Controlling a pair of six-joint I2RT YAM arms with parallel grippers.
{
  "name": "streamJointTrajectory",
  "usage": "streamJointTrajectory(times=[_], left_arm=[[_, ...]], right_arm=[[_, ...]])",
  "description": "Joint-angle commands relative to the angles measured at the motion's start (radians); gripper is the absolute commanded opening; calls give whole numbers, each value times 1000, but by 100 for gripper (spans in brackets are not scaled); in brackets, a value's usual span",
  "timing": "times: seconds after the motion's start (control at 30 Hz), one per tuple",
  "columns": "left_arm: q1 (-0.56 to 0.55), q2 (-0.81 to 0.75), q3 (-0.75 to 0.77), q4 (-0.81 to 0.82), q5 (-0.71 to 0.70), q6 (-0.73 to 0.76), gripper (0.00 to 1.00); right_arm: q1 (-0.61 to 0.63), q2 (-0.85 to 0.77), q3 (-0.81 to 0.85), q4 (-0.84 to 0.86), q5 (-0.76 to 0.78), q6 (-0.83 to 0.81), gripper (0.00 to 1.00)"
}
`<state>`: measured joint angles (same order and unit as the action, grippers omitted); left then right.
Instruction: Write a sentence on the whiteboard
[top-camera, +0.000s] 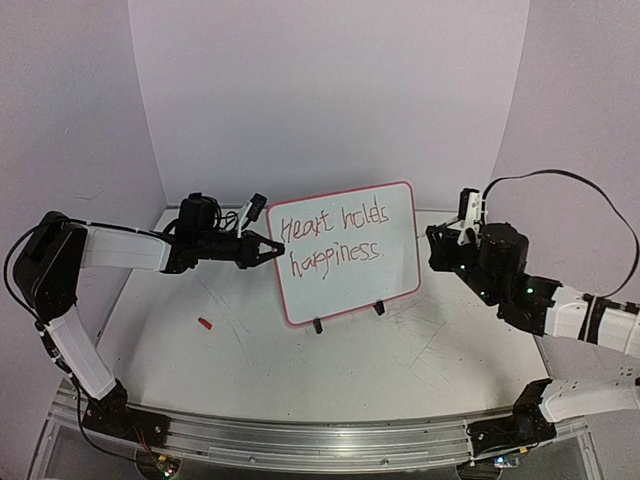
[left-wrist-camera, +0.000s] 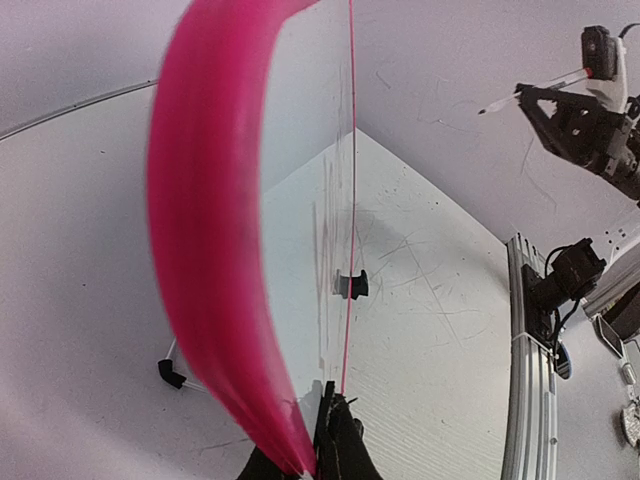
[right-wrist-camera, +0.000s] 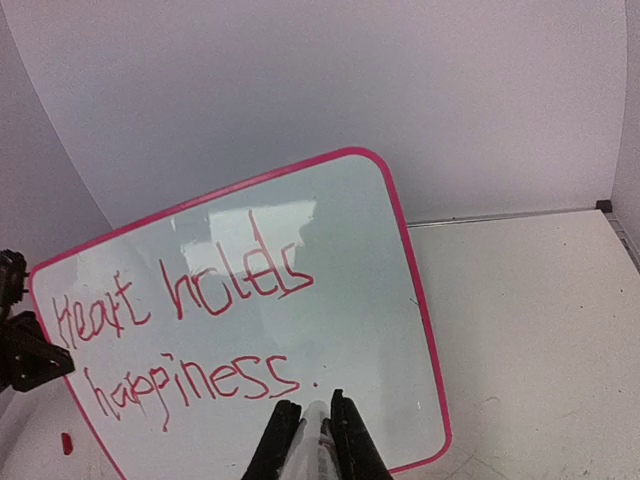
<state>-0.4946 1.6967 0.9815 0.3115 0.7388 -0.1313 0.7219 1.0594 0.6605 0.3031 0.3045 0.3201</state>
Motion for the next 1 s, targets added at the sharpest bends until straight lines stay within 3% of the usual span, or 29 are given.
streamJointTrajectory(times=[0.0, 0.53, 0.97], left_arm=[[28, 62, 33, -62, -217, 111, 1], [49, 88, 42, -70, -240, 75, 14], [53, -68, -7, -84, -260, 70, 43]], right_arm=[[-4, -54, -18, -146, -29, 27, 0], [-3, -179, 9, -182, -37, -11, 0], [-3, -216, -24, -176, -37, -5, 0]])
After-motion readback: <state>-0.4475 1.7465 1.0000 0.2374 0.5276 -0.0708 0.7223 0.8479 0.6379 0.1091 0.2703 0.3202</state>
